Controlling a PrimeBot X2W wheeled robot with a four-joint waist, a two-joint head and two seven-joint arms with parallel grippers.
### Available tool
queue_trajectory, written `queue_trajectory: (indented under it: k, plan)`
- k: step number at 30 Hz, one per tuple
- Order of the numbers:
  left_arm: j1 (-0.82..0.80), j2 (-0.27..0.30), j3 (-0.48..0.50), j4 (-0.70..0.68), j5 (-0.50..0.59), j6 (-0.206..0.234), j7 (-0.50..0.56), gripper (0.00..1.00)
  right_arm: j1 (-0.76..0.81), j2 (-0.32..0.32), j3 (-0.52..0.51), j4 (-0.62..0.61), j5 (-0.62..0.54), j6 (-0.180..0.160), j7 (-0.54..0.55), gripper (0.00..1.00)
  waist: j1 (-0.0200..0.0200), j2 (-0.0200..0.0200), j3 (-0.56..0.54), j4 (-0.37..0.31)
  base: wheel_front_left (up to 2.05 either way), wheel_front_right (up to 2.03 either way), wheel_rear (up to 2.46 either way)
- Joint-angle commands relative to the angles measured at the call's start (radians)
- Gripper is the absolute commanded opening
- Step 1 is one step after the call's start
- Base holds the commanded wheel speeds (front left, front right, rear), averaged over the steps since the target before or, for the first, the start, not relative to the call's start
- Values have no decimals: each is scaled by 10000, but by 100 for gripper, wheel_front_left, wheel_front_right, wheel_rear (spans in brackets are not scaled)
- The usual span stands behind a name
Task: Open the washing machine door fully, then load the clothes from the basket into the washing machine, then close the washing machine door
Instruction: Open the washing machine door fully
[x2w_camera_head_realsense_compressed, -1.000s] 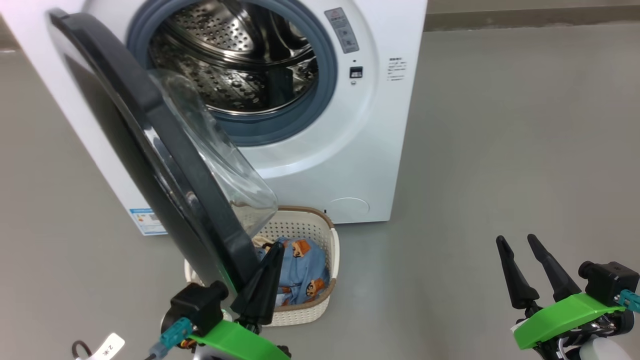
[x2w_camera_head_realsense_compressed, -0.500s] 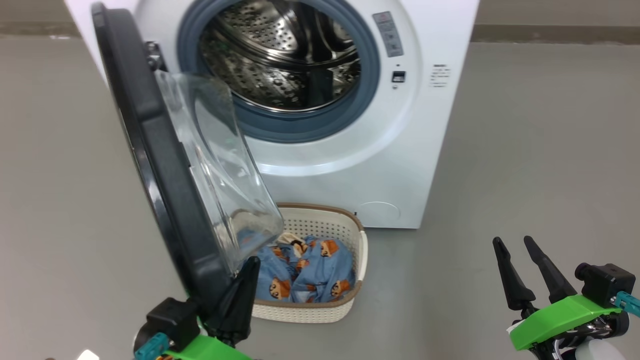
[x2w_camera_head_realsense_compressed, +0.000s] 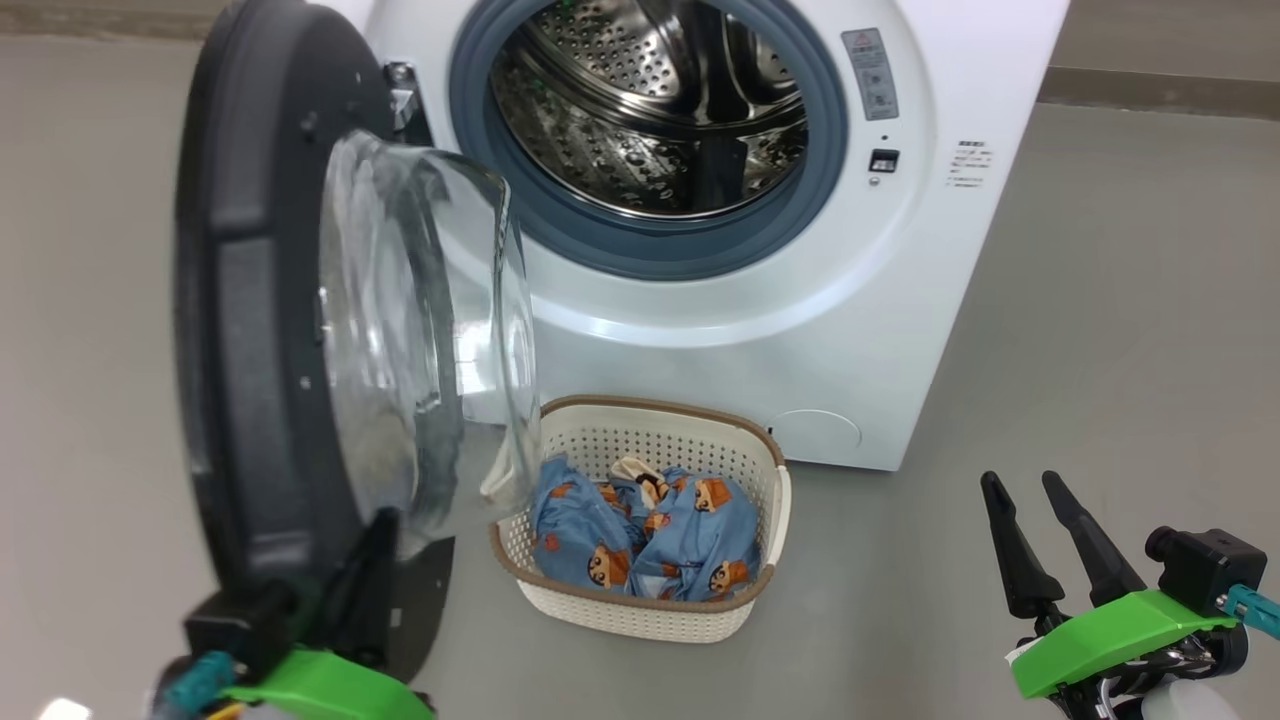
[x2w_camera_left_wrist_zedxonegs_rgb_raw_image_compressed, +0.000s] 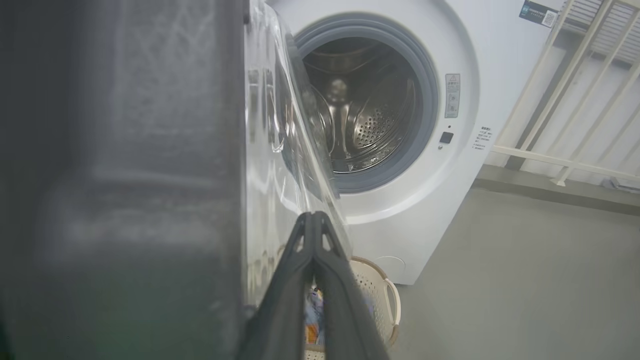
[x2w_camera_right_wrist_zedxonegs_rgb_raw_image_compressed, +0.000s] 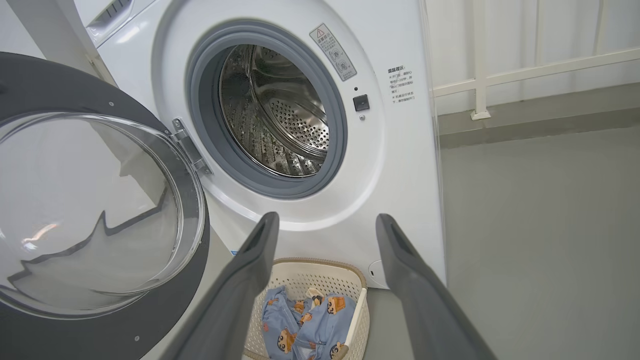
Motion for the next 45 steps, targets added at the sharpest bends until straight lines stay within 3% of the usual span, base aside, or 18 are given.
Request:
queue_trajectory:
  k: [1,8,20,37,45]
  plan:
    - [-339,398,671,-238,-89,189,13,0,-13,-65,183,-262,-92,16,-122,100,0,-1,30,81,0,0,0]
    - [-268,984,1434,-339,-249,565,278,0,-2,34,79,-324,-112,16,-122,100,0,-1,181,259,0,0,0]
    - [-748,1795,2338,303,-714,514,594,0,-177,158,-60,-439,-133,16,-122,100,0,-1,638,530,0,0,0]
    - [-2544,2967,2845,2768,-1063,-155,949,0,-685,147,-174,-555,-178,16,-122,100,0,-1,1396,884,0,0,0]
    - [-3683,3521,2522,4252,-692,-479,1037,0,-946,86,-212,-581,-161,16,-122,100,0,-1,1723,946,0,0,0]
